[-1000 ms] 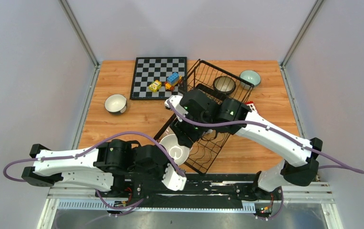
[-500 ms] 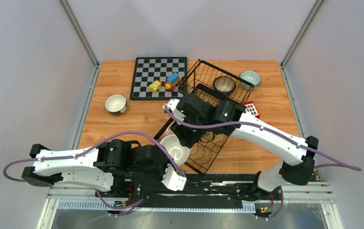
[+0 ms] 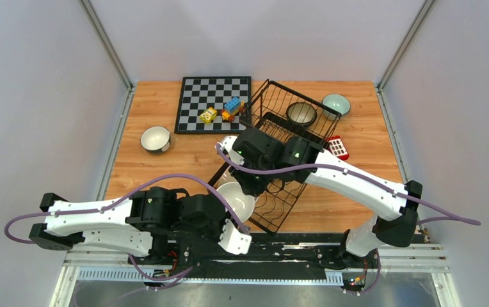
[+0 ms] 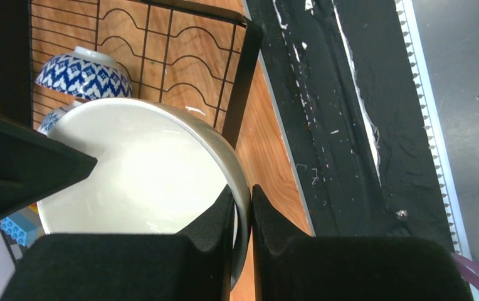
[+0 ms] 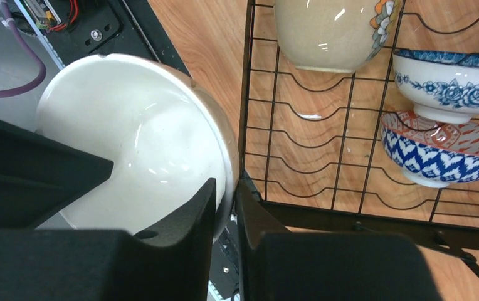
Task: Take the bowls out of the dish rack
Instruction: Place the bowl at the center of the board.
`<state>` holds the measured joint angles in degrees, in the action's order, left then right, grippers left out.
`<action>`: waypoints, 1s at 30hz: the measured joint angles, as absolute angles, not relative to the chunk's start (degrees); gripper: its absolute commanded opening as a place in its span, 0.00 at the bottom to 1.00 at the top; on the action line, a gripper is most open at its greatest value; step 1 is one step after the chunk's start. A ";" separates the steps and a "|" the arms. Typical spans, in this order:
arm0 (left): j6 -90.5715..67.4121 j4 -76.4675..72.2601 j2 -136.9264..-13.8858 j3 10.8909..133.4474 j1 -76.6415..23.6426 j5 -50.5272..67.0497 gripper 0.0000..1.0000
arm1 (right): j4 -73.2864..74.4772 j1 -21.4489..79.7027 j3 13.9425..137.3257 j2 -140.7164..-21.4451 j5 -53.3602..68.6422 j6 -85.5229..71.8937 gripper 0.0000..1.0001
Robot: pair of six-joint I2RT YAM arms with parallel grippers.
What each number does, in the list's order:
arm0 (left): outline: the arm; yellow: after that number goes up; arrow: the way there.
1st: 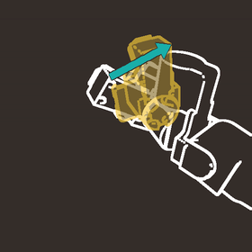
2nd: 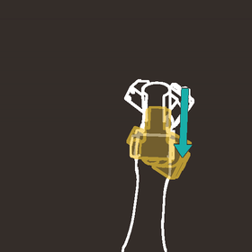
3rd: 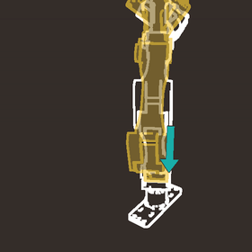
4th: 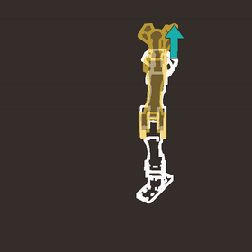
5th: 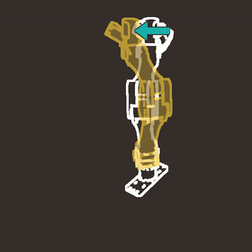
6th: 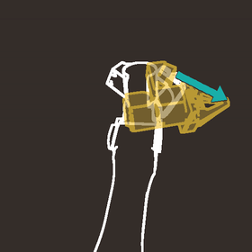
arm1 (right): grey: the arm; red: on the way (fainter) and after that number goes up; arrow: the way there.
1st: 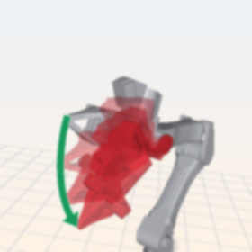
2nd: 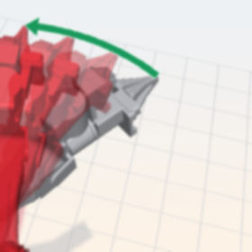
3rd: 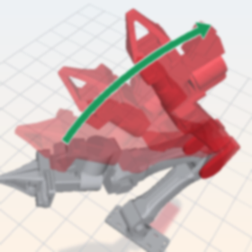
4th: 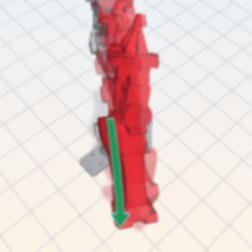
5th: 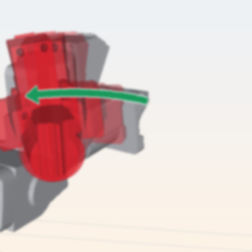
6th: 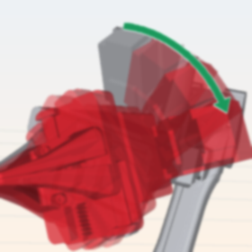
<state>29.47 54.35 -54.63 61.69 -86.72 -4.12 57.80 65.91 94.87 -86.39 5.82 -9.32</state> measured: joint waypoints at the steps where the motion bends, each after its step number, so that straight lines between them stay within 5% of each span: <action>1: 29.08 54.02 -54.63 61.69 -86.78 -4.05 0.00 | 57.65 65.95 94.87 -86.46 5.41 -9.56 0.10; 3: 28.51 53.45 -54.63 61.69 -86.83 -4.08 0.00 | 57.10 65.95 94.87 -86.65 4.71 -10.04 0.01; 7: 27.29 52.88 -54.63 61.69 -86.83 -4.27 0.07 | 55.90 65.95 94.87 -86.96 3.62 -11.57 0.00; 16: 25.34 52.14 -54.46 61.69 -86.83 -7.35 0.46 | 54.83 65.98 92.16 -86.19 1.23 -14.22 0.00; 19: 24.56 51.37 -53.39 61.69 -86.83 -9.39 0.64 | 54.83 65.98 90.45 -85.30 -0.82 -15.25 0.00; 21: 23.68 50.85 -52.12 61.69 -86.83 -11.29 0.93 | 54.78 65.98 89.78 -84.36 -2.85 -16.01 0.00; 22: 23.44 50.70 -51.51 61.69 -86.83 -12.27 0.99 | 54.65 65.98 89.47 -83.64 -3.79 -16.49 0.00; 30: 17.21 45.34 -42.96 61.60 -86.83 -24.49 1.00 | 51.64 65.49 85.58 -72.01 -11.07 -19.14 0.00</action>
